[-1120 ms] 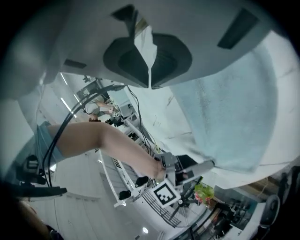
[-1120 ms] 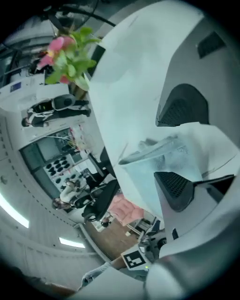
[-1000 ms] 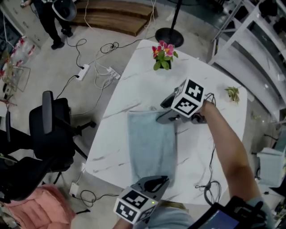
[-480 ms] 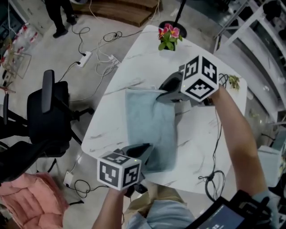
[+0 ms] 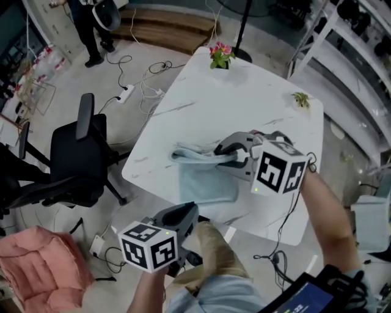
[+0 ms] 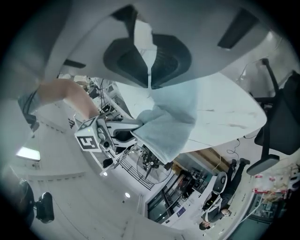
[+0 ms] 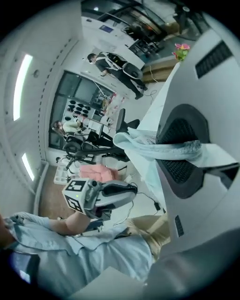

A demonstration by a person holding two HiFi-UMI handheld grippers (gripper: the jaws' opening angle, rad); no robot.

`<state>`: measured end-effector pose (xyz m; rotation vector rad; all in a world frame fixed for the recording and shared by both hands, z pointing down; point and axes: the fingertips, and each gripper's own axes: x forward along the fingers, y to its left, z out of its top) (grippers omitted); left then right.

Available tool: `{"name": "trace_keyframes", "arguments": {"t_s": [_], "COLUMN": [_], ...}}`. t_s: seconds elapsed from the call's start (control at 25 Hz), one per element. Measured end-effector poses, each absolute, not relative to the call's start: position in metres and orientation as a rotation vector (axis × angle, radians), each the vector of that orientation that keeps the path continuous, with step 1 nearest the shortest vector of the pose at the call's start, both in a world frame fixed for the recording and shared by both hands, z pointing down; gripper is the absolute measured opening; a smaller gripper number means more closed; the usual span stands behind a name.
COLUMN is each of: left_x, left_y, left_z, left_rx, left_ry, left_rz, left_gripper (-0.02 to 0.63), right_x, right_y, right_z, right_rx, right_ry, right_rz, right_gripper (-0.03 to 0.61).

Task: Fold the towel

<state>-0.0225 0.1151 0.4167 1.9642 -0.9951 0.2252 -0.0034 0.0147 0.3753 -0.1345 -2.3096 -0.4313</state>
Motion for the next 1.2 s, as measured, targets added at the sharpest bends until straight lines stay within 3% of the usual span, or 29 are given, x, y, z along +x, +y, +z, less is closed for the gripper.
{"name": "trace_keyframes", "arguments": {"t_s": [0.32, 0.56, 0.64, 0.76, 0.88, 0.92, 1.04, 1.2], "left_x": [-0.012, -0.007, -0.006, -0.004, -0.005, -0.006, -0.014, -0.017], "left_y": [0.16, 0.161, 0.159, 0.153, 0.145, 0.14, 0.12, 0.085], "left_z": [0.435, 0.45, 0.449, 0.442, 0.425, 0.419, 0.41, 0.414], "left_rx": [1.95, 1.938, 1.942, 1.962, 1.994, 2.007, 2.033, 2.058], "left_ry": [-1.005, -1.016, -1.016, -1.014, -1.013, -1.018, -1.046, -1.069], "left_rz": [0.255, 0.267, 0.268, 0.261, 0.233, 0.222, 0.202, 0.208], "left_gripper": [0.025, 0.025, 0.025, 0.025, 0.025, 0.025, 0.024, 0.023], "right_x": [0.023, 0.028, 0.028, 0.033, 0.039, 0.041, 0.044, 0.041], "right_y": [0.074, 0.091, 0.091, 0.1, 0.105, 0.1, 0.065, 0.054], "right_z": [0.445, 0.5, 0.496, 0.476, 0.435, 0.42, 0.402, 0.442], "right_rx": [-0.107, -0.076, -0.044, -0.072, -0.08, -0.042, 0.178, 0.206], "right_ry": [-2.179, -2.099, -2.13, -2.181, -2.356, -2.432, -2.554, -2.45], "right_rz": [-0.728, -0.774, -0.703, -0.585, -0.388, -0.306, -0.087, 0.098], "right_gripper": [0.086, 0.098, 0.132, 0.252, 0.267, 0.251, 0.086, 0.063]}}
